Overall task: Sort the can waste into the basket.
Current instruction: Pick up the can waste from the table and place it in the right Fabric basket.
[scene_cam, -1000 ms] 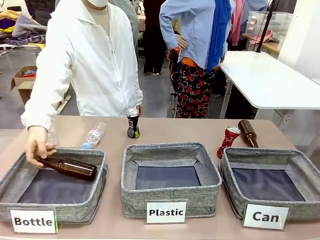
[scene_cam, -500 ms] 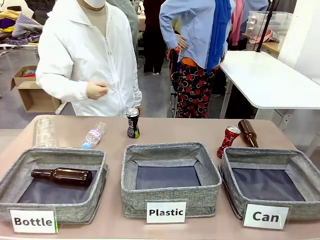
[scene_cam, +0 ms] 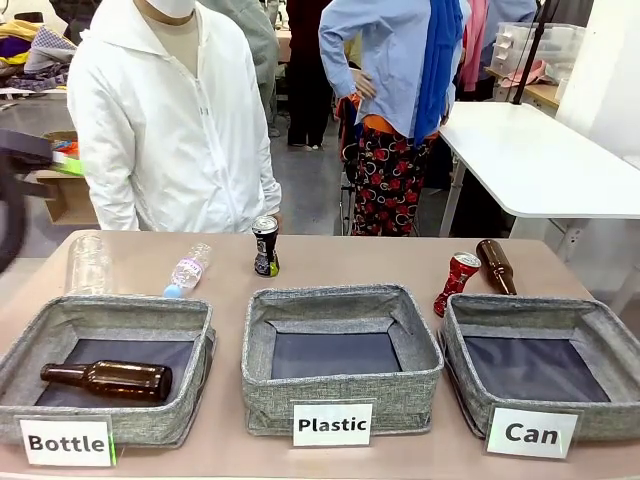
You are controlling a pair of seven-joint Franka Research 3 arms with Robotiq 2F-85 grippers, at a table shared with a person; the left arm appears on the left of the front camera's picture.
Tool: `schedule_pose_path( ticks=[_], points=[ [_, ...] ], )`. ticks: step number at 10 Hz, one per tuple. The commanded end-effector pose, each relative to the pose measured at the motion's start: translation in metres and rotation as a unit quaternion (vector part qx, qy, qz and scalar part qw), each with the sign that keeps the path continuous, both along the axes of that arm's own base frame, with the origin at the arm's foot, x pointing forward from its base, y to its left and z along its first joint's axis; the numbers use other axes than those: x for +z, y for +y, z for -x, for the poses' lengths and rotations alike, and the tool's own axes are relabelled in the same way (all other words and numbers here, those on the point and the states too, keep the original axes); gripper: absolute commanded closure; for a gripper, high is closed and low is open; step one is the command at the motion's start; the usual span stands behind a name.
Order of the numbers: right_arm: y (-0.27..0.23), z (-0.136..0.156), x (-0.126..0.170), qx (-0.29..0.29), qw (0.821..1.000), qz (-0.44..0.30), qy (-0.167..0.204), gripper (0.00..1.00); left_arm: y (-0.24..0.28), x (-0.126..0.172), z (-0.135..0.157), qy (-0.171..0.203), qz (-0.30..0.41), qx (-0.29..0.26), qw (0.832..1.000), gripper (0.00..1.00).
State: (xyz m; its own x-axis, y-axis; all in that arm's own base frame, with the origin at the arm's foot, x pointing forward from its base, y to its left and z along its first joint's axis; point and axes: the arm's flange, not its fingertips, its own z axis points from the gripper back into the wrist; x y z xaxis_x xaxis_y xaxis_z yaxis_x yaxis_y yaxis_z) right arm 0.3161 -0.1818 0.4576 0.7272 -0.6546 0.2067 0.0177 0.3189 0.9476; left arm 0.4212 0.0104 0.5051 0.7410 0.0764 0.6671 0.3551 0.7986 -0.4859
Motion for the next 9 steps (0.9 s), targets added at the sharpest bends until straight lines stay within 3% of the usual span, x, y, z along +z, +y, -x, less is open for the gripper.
schedule_pose_path(
  ticks=[1, 2, 3, 6, 7, 8, 9],
  points=[
    [0.000, -0.003, -0.001, -0.003, 1.000, -0.003, -0.017, 0.00, -0.017, -0.026, -0.049, -0.049, -0.089, -0.015, 0.995, 0.00],
    [0.000, -0.003, -0.001, -0.003, 1.000, -0.003, -0.017, 0.00, -0.034, -0.046, -0.066, -0.082, -0.116, -0.034, 0.989, 0.00],
    [0.000, -0.003, -0.001, -0.003, 1.000, -0.003, -0.017, 0.00, -0.046, -0.066, -0.077, -0.119, -0.092, -0.089, 0.985, 0.00],
    [0.000, -0.003, -0.001, -0.003, 1.000, -0.003, -0.017, 0.00, -0.077, -0.107, -0.084, -0.078, -0.034, -0.236, 0.968, 0.00],
    [0.000, -0.003, -0.001, -0.003, 1.000, -0.003, -0.017, 0.00, -0.088, -0.107, -0.082, -0.039, -0.024, -0.267, 0.963, 0.00],
    [0.000, -0.003, -0.001, -0.003, 1.000, -0.003, -0.017, 0.00, -0.081, -0.095, -0.082, -0.096, -0.063, -0.187, 0.976, 0.00],
    [0.000, -0.003, -0.001, -0.003, 1.000, -0.003, -0.017, 0.00, -0.081, -0.095, -0.082, -0.096, -0.063, -0.187, 0.976, 0.00]
  ],
)
